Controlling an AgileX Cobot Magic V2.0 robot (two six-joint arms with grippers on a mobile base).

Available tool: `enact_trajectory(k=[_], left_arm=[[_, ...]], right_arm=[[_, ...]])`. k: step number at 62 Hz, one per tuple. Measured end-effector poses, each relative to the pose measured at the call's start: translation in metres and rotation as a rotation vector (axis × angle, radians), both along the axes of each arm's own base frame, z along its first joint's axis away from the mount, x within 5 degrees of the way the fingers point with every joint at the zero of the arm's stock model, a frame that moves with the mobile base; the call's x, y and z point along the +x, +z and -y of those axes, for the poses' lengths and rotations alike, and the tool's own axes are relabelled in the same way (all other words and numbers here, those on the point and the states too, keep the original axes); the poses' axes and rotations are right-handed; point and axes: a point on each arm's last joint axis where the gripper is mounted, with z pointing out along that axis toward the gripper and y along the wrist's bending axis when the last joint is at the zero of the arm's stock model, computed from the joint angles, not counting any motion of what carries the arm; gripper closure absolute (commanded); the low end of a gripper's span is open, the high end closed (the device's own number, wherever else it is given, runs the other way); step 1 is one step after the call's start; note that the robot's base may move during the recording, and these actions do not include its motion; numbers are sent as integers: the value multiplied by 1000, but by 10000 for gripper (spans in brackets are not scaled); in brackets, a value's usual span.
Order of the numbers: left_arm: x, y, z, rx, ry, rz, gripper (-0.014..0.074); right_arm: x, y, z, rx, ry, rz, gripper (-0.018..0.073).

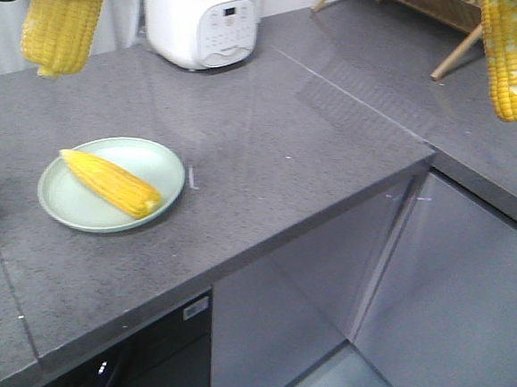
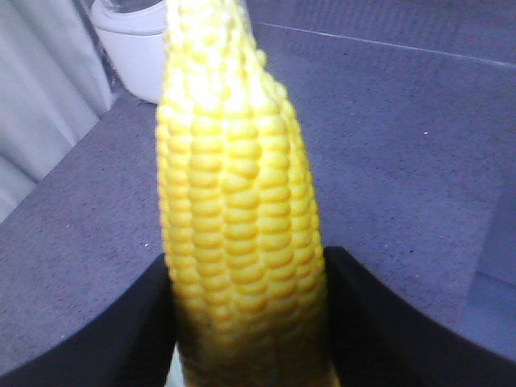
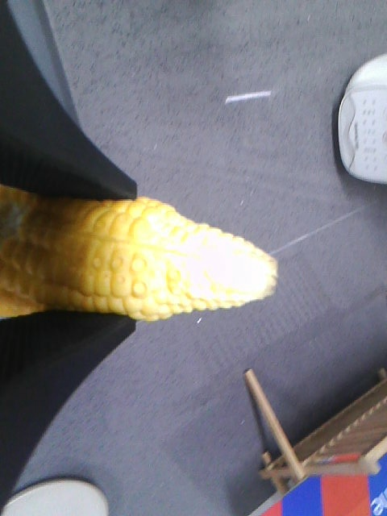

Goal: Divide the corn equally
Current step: 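Drive the base away from the pot holding both cobs raised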

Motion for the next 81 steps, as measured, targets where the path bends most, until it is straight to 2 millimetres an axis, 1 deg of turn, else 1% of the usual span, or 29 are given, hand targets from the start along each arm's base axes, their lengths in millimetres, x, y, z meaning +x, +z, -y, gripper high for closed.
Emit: enact_trajectory(k=[81], left_arm=[[0, 0, 0, 0, 0, 0, 603]], right_arm=[[0, 0, 1, -1, -2, 0, 568]])
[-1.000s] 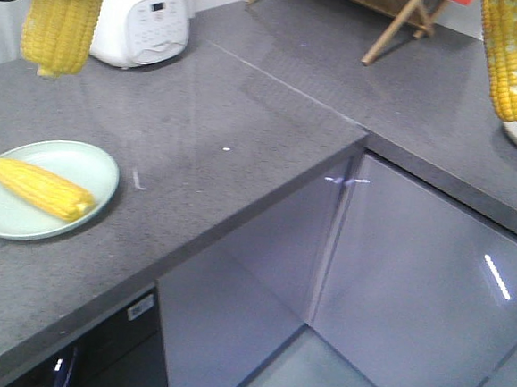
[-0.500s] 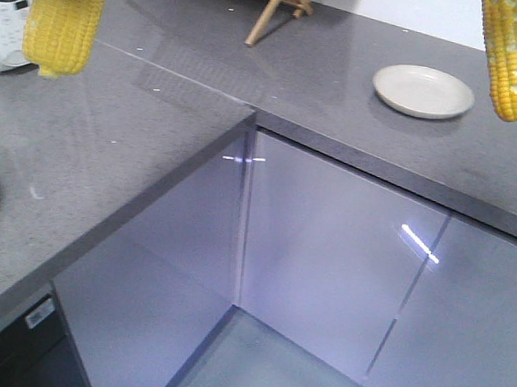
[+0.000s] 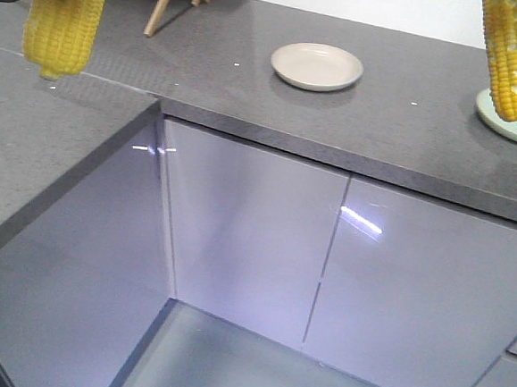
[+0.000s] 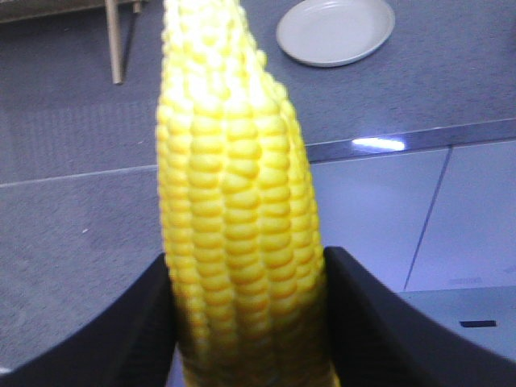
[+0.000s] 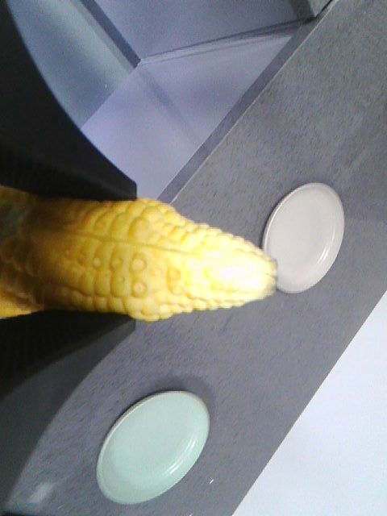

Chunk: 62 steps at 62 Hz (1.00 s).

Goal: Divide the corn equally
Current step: 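Drive the base away from the pot holding both cobs raised, then drive the base up to the counter with the empty cream and green plates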

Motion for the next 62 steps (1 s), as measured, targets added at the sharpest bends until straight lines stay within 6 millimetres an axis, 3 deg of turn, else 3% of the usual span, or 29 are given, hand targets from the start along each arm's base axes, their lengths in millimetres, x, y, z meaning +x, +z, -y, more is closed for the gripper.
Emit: enact_trajectory(k=[62], left_arm=[[0, 0, 0, 0, 0, 0, 603]], right_arm=[[0, 0, 0, 0, 0, 1, 568]])
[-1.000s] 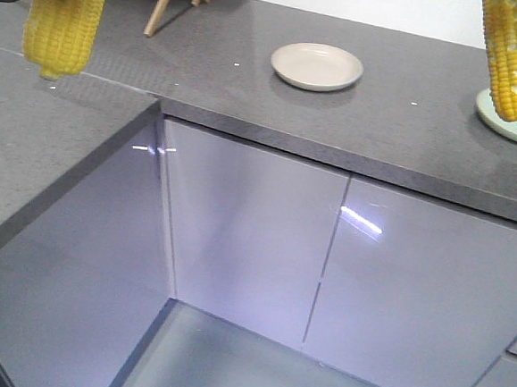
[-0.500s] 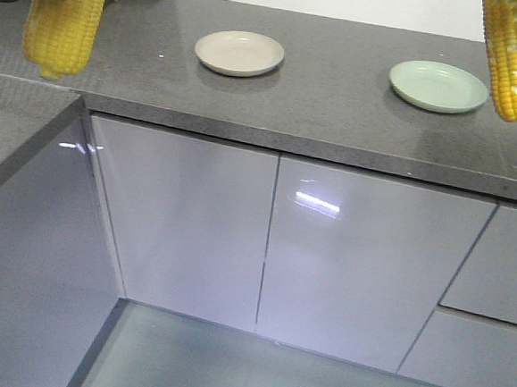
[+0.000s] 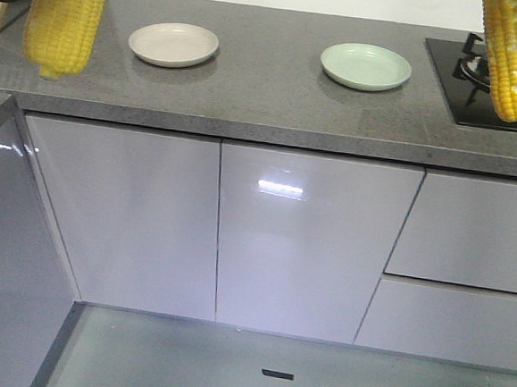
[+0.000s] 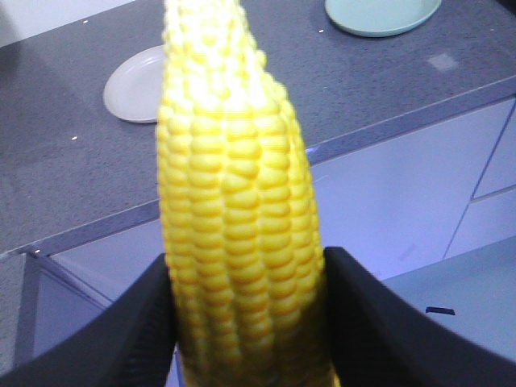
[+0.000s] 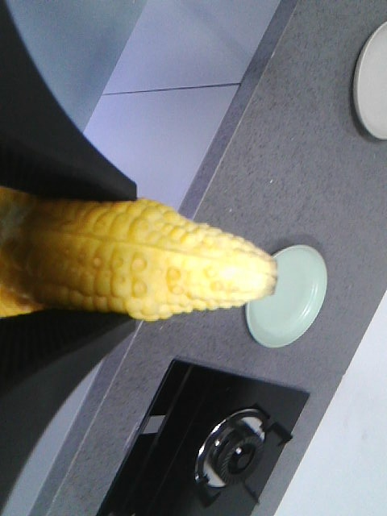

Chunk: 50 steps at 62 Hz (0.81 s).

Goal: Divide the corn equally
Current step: 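Drive the base up to the counter with the empty cream and green plates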

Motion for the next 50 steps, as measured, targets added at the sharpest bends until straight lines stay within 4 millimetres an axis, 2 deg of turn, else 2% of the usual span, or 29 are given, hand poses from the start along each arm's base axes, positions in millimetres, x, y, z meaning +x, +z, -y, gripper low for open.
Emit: enact_trajectory(k=[50], left_arm=[[0, 0, 0, -1, 0, 0, 603]], right_arm=[[0, 0, 0, 0, -1, 0, 568]])
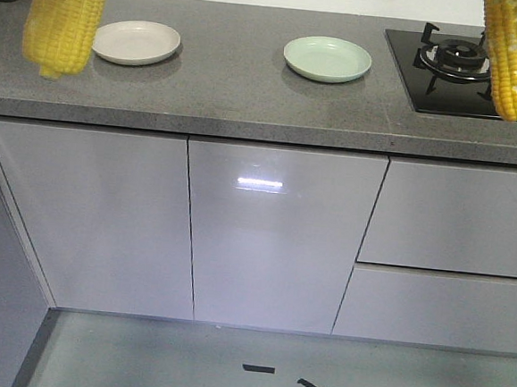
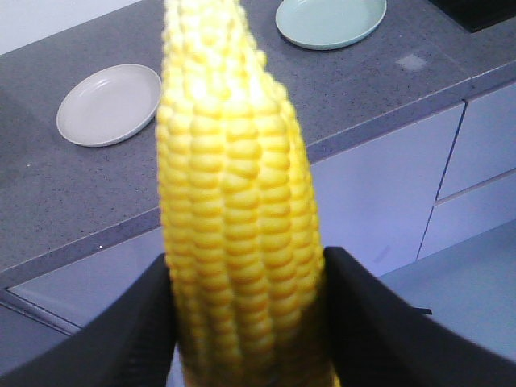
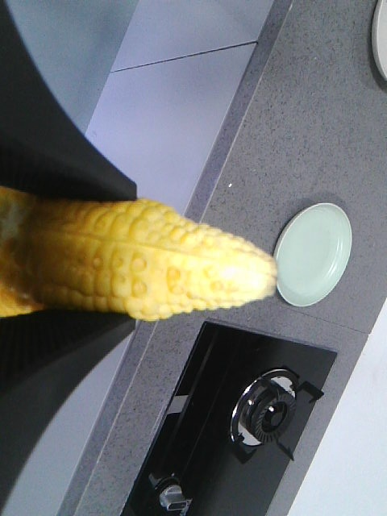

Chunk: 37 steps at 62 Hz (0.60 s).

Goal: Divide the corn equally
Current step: 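Drive the base up to the counter with the empty cream and green plates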

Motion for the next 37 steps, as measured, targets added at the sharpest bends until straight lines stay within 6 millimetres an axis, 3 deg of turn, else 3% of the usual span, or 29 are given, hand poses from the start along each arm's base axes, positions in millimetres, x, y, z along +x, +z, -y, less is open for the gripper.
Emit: enact_trajectory(k=[37], left_arm=[[0, 0, 0, 0, 0, 0, 603]], right_arm=[[0, 0, 0, 0, 0, -1, 568]])
